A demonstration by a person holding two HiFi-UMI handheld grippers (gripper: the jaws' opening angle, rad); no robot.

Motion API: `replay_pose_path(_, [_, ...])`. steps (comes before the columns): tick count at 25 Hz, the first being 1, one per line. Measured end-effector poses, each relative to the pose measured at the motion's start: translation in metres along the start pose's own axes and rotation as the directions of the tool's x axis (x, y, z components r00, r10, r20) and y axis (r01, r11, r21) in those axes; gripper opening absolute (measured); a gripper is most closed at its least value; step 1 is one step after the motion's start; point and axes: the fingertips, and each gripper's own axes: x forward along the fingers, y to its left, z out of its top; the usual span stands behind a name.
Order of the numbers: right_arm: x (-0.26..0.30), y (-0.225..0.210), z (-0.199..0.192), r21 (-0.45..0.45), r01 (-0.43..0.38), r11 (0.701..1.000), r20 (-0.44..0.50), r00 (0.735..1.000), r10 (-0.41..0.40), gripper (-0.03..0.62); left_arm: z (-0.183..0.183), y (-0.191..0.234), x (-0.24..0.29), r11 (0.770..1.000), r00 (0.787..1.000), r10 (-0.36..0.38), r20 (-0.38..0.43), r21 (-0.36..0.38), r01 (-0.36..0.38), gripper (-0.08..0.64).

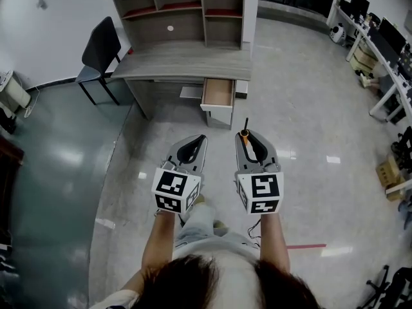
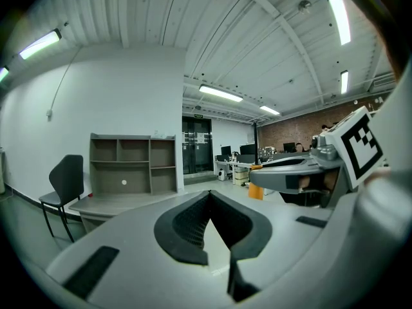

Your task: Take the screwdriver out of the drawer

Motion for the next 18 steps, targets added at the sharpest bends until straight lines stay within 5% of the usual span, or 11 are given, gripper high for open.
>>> replay_pose_path(18, [0.003, 0.011, -0.002, -0.004, -0.004, 1.0, 0.004, 1.0, 0.004, 0.084, -0.007, 0.01, -0.006, 1.0, 1.0, 0.003, 0.005, 0.0, -0.003, 0.015])
